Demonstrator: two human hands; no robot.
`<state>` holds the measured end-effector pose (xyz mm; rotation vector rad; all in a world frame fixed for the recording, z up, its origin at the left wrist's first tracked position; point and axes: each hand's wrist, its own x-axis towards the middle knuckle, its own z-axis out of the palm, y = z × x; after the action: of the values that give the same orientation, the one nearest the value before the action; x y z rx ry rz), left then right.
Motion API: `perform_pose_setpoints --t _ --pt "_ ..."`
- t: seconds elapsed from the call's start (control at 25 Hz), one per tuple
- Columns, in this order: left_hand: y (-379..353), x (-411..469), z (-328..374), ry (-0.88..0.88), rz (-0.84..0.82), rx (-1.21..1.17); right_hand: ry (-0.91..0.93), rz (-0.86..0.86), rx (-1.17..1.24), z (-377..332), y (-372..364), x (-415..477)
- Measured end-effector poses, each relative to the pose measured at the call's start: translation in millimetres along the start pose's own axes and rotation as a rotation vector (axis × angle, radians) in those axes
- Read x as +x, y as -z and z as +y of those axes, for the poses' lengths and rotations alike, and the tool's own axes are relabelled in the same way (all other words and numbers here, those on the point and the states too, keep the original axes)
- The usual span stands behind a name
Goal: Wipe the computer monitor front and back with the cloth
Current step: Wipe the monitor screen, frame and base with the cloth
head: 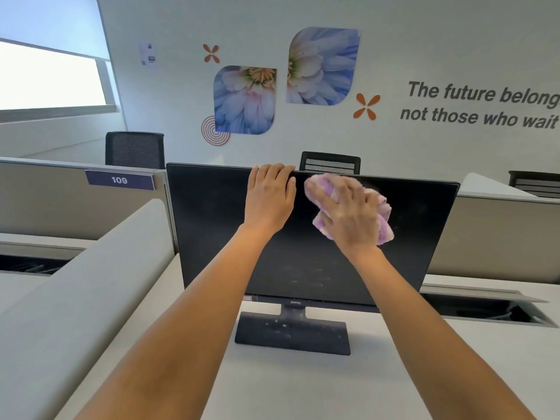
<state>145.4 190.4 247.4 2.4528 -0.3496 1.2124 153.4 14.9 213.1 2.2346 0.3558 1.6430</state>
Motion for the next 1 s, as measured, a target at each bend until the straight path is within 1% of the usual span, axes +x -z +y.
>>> perform_pose_setpoints --t 0.12,0.24,0.28,0.32,0.36,0.4,0.44,0.52,0.56,0.64,0.68,0.72,0.8,0.88,0.92,0.96,1.0 --pt "-2.9 -0.6 7.5 0.001 0.011 0.009 0.242 -0.035 0.017 -10.7 -9.3 -37.0" --pt "-5.3 -2.2 8.9 0.015 0.02 0.022 0.551 -0.099 0.041 1.4 -11.7 -70.5" --pt "-5.8 -2.1 9.6 0.026 0.019 0.025 0.614 -0.115 0.034 10.0 -9.7 -73.1" --pt "-6.4 -1.7 11.2 0.039 0.018 0.029 0.614 -0.124 0.005 20.2 -8.3 -71.4" --pt "-6.8 -1.0 13.0 0.051 0.016 0.033 0.55 -0.119 -0.035 30.8 -8.2 -65.4" --pt "-7.0 0.0 14.9 0.061 0.013 0.036 0.431 -0.092 -0.058 41.1 -7.8 -55.8" --pt "-7.8 0.9 17.9 0.067 0.011 0.036 0.272 -0.057 -0.049 52.0 -6.2 -44.2" --pt "-11.0 1.4 26.7 0.051 -0.001 0.036 -0.018 0.002 0.047 71.3 -0.3 -21.4" --pt "-13.1 1.1 32.3 0.032 -0.007 0.036 -0.104 0.009 0.094 76.6 2.5 -14.5" --pt "-18.6 0.1 44.2 0.0 -0.017 0.035 -0.162 -0.013 0.095 74.2 4.7 -13.6" --pt "-20.6 -0.3 49.3 -0.008 -0.014 0.035 -0.138 -0.033 0.047 68.5 3.7 -18.8" --pt "-22.4 -0.5 53.2 -0.012 -0.008 0.035 -0.07 -0.05 -0.001 61.9 0.2 -28.7" --pt "-25.6 -0.8 57.3 -0.02 0.0 0.041 0.157 -0.077 -0.033 53.6 -7.4 -59.3" --pt "-28.8 -1.3 58.9 -0.024 -0.004 0.056 0.405 -0.137 0.004 57.0 -11.3 -90.0" --pt "-30.1 -2.0 60.8 -0.024 -0.004 0.059 0.5 -0.169 0.015 63.4 -10.6 -99.6" --pt "-31.5 -2.4 62.8 -0.024 -0.001 0.061 0.547 -0.182 0.011 71.5 -10.2 -104.5" --pt "-32.9 -2.4 65.3 -0.026 -0.001 0.063 0.53 -0.175 -0.006 81.0 -10.8 -105.1"
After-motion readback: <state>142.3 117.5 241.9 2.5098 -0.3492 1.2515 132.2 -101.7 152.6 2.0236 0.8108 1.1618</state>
